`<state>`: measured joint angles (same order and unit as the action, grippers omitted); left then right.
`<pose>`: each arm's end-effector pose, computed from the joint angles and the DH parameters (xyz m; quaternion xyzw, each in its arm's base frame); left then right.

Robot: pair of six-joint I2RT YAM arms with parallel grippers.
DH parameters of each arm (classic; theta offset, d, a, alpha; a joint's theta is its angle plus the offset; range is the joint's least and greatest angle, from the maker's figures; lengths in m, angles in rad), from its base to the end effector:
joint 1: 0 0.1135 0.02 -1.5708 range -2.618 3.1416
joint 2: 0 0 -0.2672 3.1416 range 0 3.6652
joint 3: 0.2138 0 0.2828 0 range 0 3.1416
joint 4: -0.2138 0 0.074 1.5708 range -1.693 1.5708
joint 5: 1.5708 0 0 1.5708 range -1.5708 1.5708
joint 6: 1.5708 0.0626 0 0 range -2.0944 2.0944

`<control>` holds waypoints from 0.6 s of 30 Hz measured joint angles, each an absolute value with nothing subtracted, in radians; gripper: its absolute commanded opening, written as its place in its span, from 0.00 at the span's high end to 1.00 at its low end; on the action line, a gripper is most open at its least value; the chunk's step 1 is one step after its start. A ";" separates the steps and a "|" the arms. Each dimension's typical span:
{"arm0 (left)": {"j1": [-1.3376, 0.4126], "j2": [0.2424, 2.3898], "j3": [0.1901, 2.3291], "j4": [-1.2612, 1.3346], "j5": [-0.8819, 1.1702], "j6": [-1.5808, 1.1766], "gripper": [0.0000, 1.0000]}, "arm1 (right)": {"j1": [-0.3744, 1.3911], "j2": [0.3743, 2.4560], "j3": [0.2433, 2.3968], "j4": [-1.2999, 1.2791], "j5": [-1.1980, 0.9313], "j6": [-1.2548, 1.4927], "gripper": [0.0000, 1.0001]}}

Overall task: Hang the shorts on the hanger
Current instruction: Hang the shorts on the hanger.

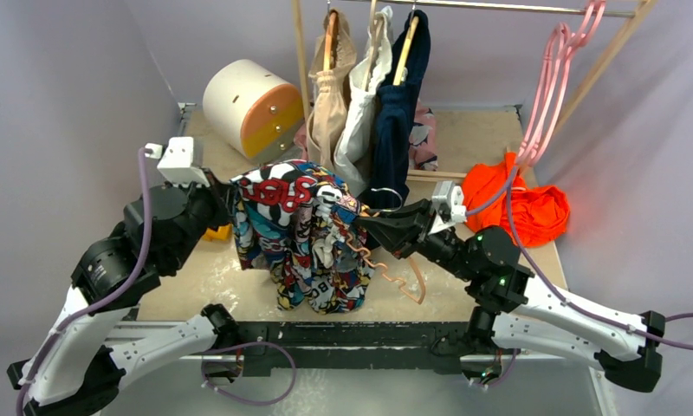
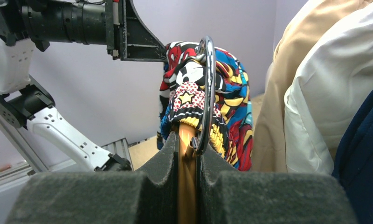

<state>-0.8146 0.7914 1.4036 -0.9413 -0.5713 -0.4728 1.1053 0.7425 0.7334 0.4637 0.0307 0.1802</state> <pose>0.1233 -0.0813 0.4706 -0.0288 0.7969 -0.1517 0.5840 0.1017 0.1982 0.4116 -0.2246 0.4797 0.5019 0.6838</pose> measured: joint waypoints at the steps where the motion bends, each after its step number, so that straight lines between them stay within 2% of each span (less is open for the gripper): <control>1: -0.815 0.786 1.412 -0.944 -0.589 -0.462 1.00 | 1.105 0.733 0.733 0.465 0.028 0.183 1.00; 11: -0.815 0.808 1.423 -0.934 -0.752 -0.379 1.00 | 1.105 0.724 0.752 0.395 -0.012 0.182 1.00; 18: -0.815 0.813 1.428 -0.838 -0.868 -0.291 1.00 | 1.105 0.714 0.788 0.332 -0.093 0.179 1.00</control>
